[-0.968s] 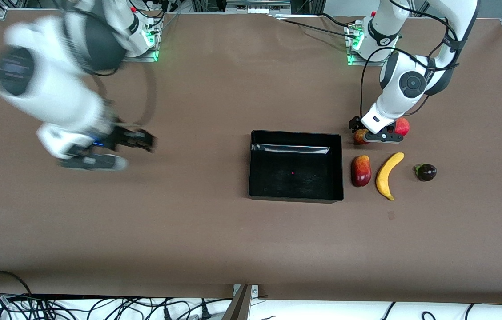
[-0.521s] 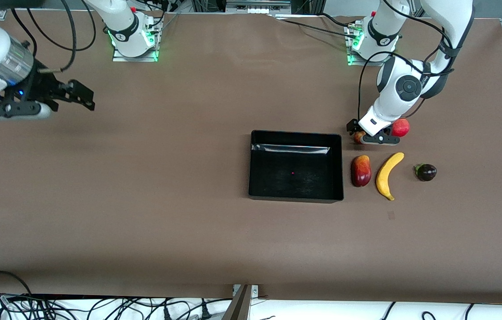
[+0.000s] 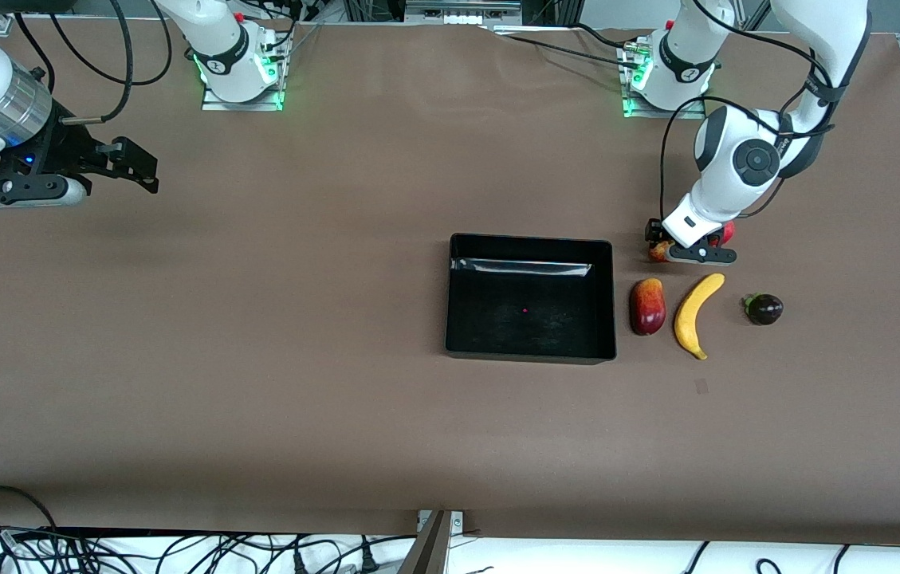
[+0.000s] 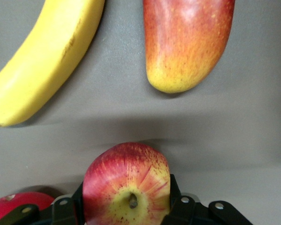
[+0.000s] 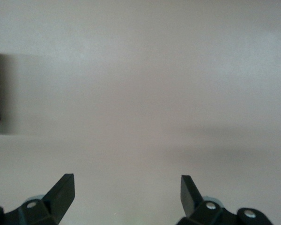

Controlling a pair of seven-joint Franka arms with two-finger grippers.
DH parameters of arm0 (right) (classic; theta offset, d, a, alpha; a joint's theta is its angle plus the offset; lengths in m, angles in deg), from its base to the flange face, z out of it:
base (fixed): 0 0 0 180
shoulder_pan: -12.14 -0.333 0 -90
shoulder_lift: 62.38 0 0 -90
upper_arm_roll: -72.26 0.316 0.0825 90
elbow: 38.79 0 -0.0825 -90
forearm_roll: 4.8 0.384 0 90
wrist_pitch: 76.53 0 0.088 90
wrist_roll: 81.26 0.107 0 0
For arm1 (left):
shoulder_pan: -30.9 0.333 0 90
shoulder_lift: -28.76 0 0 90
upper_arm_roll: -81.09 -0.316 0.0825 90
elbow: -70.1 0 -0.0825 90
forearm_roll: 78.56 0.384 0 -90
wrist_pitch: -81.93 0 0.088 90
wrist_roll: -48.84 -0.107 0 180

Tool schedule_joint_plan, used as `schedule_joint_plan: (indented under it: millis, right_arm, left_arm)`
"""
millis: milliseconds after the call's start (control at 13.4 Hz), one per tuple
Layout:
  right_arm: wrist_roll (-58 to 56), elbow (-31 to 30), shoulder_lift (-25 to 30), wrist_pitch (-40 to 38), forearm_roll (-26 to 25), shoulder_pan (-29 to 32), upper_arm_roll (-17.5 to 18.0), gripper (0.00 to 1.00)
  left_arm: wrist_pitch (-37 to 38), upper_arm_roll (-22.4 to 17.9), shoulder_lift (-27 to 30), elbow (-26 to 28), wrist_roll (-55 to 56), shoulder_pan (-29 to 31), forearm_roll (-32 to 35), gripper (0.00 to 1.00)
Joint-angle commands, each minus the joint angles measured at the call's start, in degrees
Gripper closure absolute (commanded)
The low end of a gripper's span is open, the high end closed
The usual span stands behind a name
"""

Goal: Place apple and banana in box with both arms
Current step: 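Grasp the red apple with the left gripper while the right gripper retracts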

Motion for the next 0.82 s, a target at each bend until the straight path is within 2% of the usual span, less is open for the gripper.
schedule_joint_plan:
  millis: [0,74,223,372,447,596,745]
  right_arm:
    - [-0.92,2.46,-1.55,-0.39,-2.36,0.76,1.17,0.00]
    - [-0.83,2.99,-1.64,-0.30,-2.63,0.67,1.26,0.00]
    - [-0.92,2.99,-1.99,-0.39,-3.94,0.59,1.44,0.00]
    - [0.13,3.08,-2.17,0.05,-3.16,0.67,1.44,0.00]
    - [0.05,3.08,-2.34,0.13,-2.98,0.85,1.26,0.00]
    - [0.13,3.08,-2.34,0.22,-2.98,0.85,1.26,0.00]
    - [0.13,3.08,-2.34,0.22,-2.89,0.85,1.26,0.00]
  left_arm:
    - [5.19,0.70,3.83,-2.37,-0.65,0.24,1.05,1.00]
    - [13.06,0.88,5.25,-7.09,-0.13,-0.02,1.05,1.00]
    - [33.26,3.85,4.65,-21.21,3.54,-0.55,1.05,1.00]
    - [48.50,7.28,0.36,-35.89,9.95,-0.73,0.44,1.00]
    - [51.09,9.30,-1.92,-40.57,14.42,-0.73,0.26,1.00]
    - [50.33,13.08,-7.02,-45.34,24.96,-1.68,-0.01,1.00]
    - [45.95,13.45,-12.38,-47.82,34.63,-5.71,0.69,1.00]
